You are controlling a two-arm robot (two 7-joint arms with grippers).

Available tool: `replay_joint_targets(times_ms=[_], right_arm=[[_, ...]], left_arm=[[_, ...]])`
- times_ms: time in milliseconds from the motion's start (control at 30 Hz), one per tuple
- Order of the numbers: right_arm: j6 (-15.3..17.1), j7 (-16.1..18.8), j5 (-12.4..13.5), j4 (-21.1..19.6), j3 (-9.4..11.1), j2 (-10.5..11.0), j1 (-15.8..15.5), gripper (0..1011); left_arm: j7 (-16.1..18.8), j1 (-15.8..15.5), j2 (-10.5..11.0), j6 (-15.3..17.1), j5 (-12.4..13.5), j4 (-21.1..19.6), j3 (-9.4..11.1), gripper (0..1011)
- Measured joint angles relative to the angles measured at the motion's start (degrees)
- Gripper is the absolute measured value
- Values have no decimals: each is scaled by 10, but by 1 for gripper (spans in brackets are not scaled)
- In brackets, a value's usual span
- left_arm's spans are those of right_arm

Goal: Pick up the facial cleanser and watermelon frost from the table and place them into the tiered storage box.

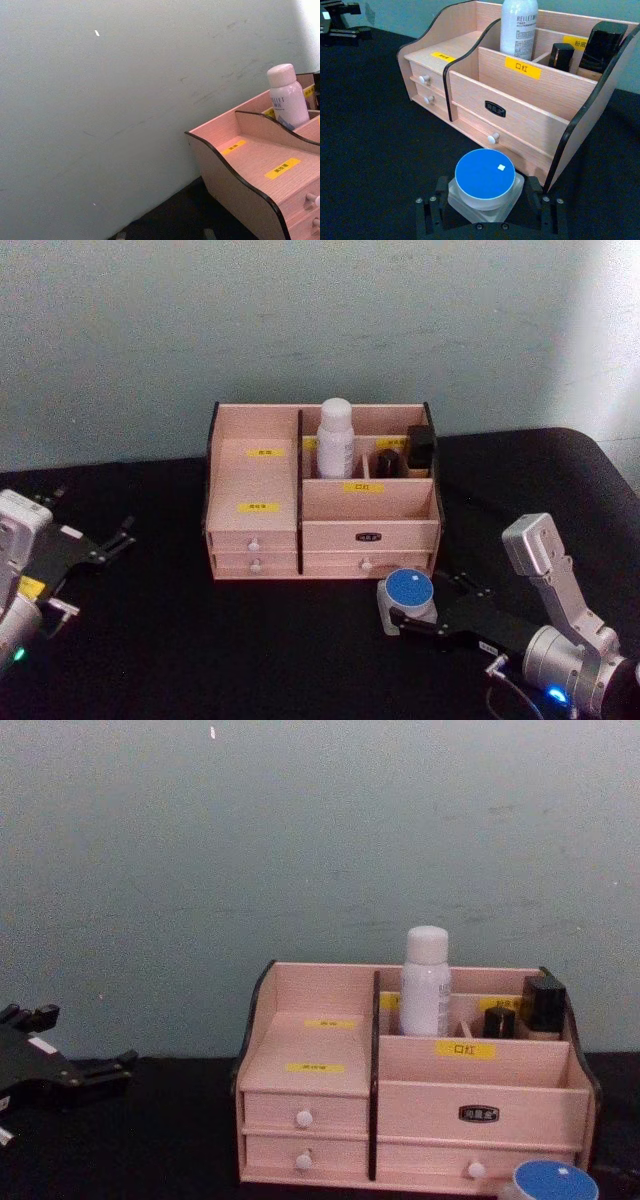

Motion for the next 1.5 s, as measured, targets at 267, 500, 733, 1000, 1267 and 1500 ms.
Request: replay_joint_targets(times_ms=[267, 500, 733, 1000, 1267, 1500], right_arm=[[0, 0, 0, 0, 0, 0, 0, 861], [0, 0, 0, 0, 0, 0, 0, 693], [0, 0, 0, 0, 0, 0, 0, 689], [0, 0, 0, 0, 0, 0, 0, 689], [0, 0, 0, 0, 0, 0, 0, 689], [-6, 0, -1, -3, 1, 1, -1, 687]], left_arm=[[0, 0, 0, 0, 0, 0, 0, 1001], [0, 0, 0, 0, 0, 0, 0, 1001], [0, 0, 0, 0, 0, 0, 0, 1001], [0, 0, 0, 0, 0, 0, 0, 1001], [0, 0, 0, 0, 0, 0, 0, 1001], [0, 0, 0, 0, 0, 0, 0, 1001]])
